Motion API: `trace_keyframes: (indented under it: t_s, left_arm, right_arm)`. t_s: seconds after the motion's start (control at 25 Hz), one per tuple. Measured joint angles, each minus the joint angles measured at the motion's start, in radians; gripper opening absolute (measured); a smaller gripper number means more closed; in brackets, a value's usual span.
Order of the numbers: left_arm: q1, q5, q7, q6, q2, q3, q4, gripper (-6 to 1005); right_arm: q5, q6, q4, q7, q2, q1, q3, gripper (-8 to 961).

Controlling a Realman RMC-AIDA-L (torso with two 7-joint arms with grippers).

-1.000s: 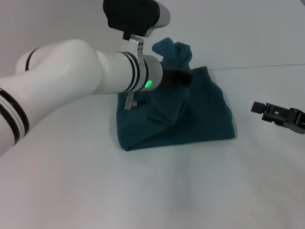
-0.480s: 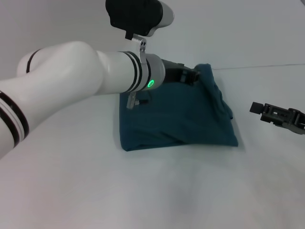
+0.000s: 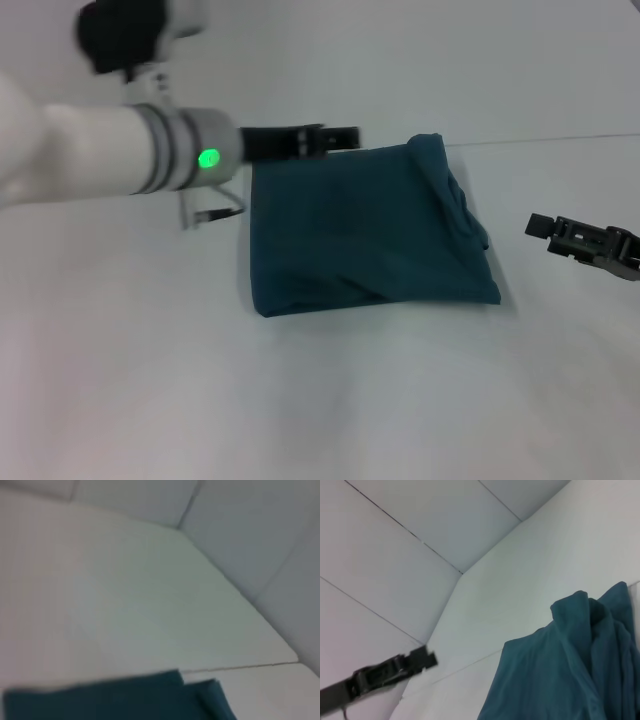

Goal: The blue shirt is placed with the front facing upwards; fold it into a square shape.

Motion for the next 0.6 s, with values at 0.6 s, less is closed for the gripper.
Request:
trace_keyframes:
  t_s: [0.6]
  left_arm:
    - [0.205, -0.136, 0.279, 0.815, 0.125, -0.781, -0.139, 949]
  right_arm:
    - [-0.125, 0.042, -0.018, 0.098, -0.08, 0.112, -0.052, 829]
